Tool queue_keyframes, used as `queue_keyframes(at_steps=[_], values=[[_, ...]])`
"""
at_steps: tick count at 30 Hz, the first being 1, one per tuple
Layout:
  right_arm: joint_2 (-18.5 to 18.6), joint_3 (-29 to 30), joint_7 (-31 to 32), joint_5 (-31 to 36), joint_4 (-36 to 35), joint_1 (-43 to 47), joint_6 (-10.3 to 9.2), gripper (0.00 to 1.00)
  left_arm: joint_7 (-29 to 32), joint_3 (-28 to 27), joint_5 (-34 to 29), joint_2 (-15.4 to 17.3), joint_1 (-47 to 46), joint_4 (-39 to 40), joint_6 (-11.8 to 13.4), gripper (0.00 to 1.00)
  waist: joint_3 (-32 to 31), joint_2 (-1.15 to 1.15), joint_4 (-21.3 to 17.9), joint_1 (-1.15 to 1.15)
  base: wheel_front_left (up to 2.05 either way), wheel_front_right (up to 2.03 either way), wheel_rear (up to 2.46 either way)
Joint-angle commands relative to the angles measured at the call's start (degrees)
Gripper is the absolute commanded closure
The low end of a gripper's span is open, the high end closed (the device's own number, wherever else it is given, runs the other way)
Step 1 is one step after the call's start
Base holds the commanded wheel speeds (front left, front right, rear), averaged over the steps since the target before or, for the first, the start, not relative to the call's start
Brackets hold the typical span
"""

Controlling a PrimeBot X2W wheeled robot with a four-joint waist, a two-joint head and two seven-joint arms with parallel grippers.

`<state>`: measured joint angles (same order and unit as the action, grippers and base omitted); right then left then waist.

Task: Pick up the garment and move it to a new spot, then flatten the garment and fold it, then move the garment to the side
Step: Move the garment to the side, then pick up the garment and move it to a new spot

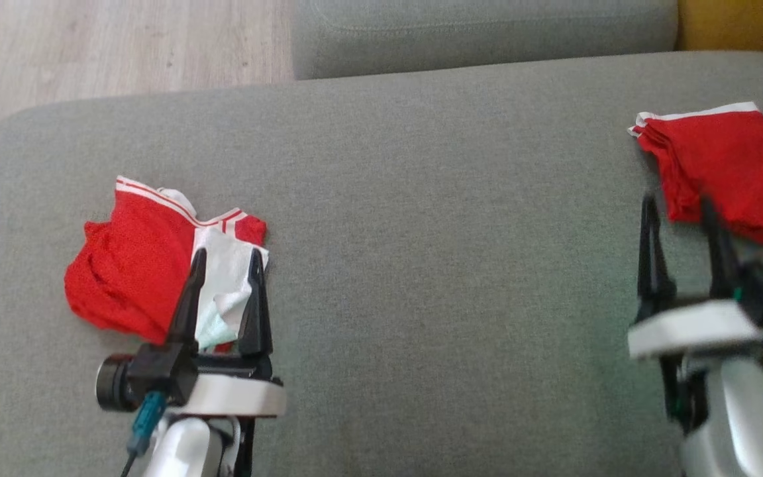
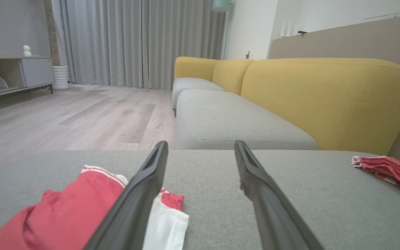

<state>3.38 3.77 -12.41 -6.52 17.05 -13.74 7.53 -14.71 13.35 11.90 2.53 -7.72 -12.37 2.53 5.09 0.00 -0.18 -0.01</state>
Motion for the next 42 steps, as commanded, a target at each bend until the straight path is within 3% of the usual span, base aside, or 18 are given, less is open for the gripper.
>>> queue_keyframes(at_steps=[1,9,26,31,42], values=[[-0.4,-1.8,-1.4,-0.8,-2.2,1.7,-0.04,0.0,-0.3,-2.1,0.3,0.3,-0.3,2.2,0.4,0.0,-0.8,0.0,0.1,0.01,0.0,0.0,0.0],[-0.5,-3.4,-2.5,-1.9,-2.0,9.7,-0.04,0.0,-0.3,-3.9,0.4,0.3,3.5,3.3,0.8,0.0,-2.2,0.0,-0.2,0.01,0.0,0.0,0.0],[-0.5,-3.1,-2.6,-2.6,-4.9,10.6,-0.04,0.0,-0.3,-3.6,0.4,0.3,3.4,4.0,0.6,0.0,-2.1,0.0,0.1,0.01,0.0,0.0,0.0],[-0.5,-5.1,-2.6,-3.2,-5.2,11.6,-0.04,0.0,-0.3,-3.8,0.2,0.3,3.5,3.6,1.0,0.0,-2.9,0.0,3.0,0.01,0.0,0.0,0.0],[-0.5,-11.6,-2.6,-5.9,-4.5,13.6,-0.04,0.0,-0.3,-6.4,-1.3,0.4,4.5,2.5,0.7,0.0,-5.5,0.0,13.8,0.01,0.0,0.0,0.0]])
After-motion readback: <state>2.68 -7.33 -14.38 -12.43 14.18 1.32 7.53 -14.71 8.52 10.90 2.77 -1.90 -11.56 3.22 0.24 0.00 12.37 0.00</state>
